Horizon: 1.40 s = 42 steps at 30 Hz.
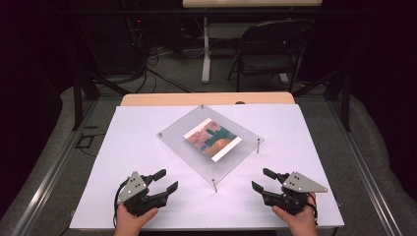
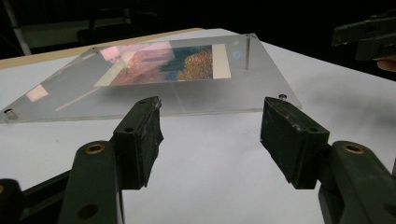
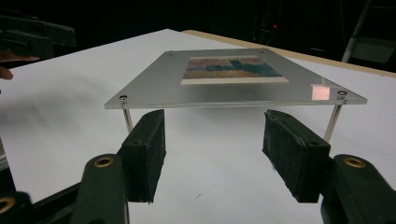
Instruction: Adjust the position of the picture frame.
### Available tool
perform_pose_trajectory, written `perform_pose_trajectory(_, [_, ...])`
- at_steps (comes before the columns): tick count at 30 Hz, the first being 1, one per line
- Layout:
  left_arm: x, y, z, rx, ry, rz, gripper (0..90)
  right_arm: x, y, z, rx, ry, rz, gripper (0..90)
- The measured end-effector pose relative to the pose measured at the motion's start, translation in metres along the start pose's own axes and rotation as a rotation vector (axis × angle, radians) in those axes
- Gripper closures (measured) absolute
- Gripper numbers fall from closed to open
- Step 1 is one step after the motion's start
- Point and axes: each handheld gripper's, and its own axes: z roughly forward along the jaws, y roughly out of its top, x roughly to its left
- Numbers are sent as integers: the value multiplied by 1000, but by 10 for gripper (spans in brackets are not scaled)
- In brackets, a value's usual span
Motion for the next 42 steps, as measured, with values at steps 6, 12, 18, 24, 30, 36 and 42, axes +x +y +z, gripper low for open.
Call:
perform_pose_trajectory(6, [0,-1,0,5,3,-9,387,0,0,0,0,-5,5,396])
perform_pose_trajectory(12, [0,0,1,12,-7,1,397,0,0,1,-3,2,22,404])
perform_pose_trajectory(18, [0,-1,2,33,-12,5,407,2,1,1,-11,-3,3,397])
perform_pose_trajectory(24, [-5,-1,6,45,-10,2,402,1,0,0,-8,1,6,432])
perform_pose_trajectory(30, [-7,-3,12,45,-20,-16,378,-2,-1,0,-3,-7,11,448])
perform_pose_trajectory(36, [-5,-6,17,49,2,-55,383,-2,0,1,21,-28,8,466])
perform_pose_trajectory(42, [-11,-10,28,88,2,-98,423,-5,1,-1,10,-48,39,466])
